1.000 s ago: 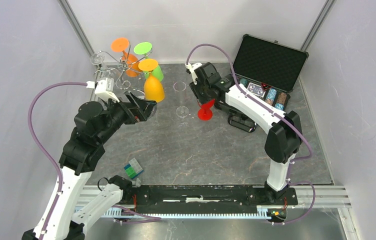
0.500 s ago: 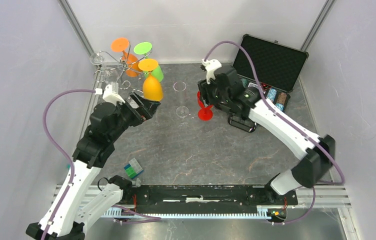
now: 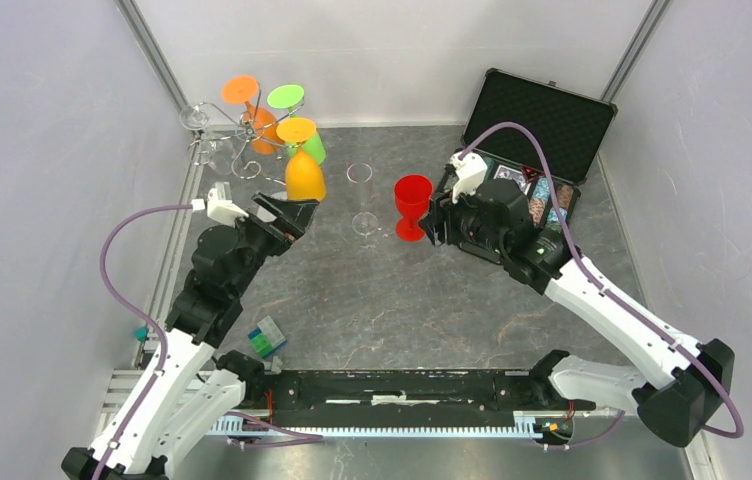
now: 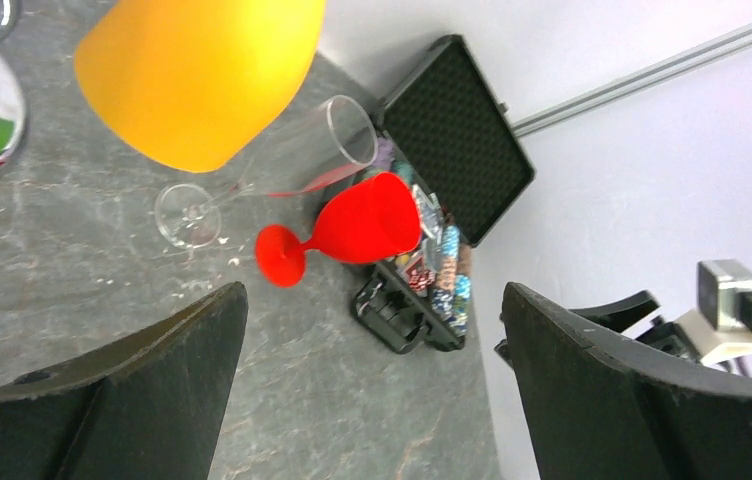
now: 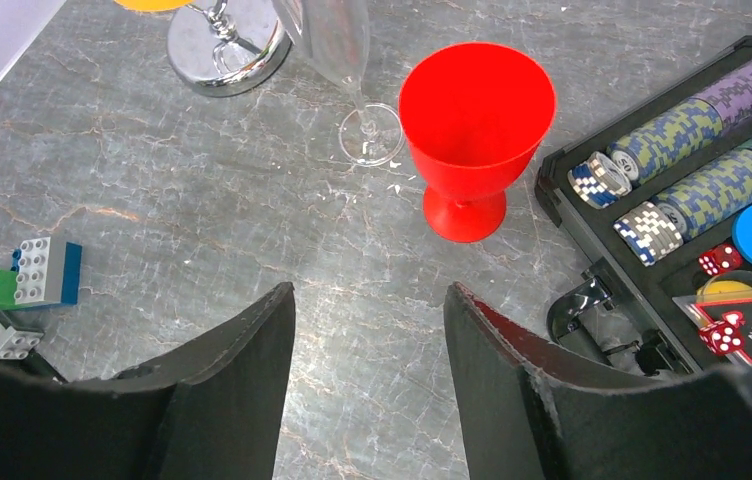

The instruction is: Take the wine glass off the wine glass rack

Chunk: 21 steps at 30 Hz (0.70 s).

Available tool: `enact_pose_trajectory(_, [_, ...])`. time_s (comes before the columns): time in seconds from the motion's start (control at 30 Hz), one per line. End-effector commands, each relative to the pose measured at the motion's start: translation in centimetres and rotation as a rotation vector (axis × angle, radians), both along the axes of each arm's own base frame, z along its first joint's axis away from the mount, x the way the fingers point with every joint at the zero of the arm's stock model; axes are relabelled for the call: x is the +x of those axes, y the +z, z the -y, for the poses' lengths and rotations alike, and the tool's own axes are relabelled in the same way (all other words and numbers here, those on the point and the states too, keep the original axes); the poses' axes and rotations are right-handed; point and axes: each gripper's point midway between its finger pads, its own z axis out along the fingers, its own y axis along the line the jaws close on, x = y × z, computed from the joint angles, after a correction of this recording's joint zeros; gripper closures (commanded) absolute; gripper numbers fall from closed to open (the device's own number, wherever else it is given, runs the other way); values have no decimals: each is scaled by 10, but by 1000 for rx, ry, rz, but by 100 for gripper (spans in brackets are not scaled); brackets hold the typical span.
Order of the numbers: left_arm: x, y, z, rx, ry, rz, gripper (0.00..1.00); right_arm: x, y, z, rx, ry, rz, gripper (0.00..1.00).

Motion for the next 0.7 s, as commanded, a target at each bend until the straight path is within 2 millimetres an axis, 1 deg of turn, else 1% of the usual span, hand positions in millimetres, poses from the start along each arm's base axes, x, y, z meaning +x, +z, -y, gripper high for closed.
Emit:
enact_pose_trajectory(0.0, [4, 35, 3, -166, 12, 119, 0, -3, 24, 0, 77, 6, 75, 38])
enact_pose_trajectory(0.07, [5, 52, 0, -190, 32, 134, 0, -6, 25, 3, 83, 5, 82, 38])
enact_pose_trajectory(0.2, [9, 96, -7, -164, 68, 185, 1, -14, 30, 2, 111, 32, 96, 38])
enact_pose_trajectory(0.27, [14, 109, -13, -139, 109, 178, 4, -16, 32, 4, 119, 30, 105, 38])
enact_pose_trajectory(0.3, [18, 111, -18, -115, 141, 159, 9, -17, 32, 5, 119, 30, 106, 38])
enact_pose_trajectory(0.37, [24, 122, -26, -64, 188, 156, 13, -18, 34, 6, 125, 27, 112, 37])
enact_pose_trajectory(0.43, [34, 128, -30, -6, 221, 128, 18, -19, 33, 8, 126, 25, 113, 37])
enact_pose_trajectory(0.6, [54, 130, -32, 82, 247, 82, 26, -22, 28, 9, 125, 25, 107, 37])
enact_pose_trajectory(0.67, [61, 130, -34, 112, 261, 69, 32, -22, 27, 8, 125, 31, 104, 37])
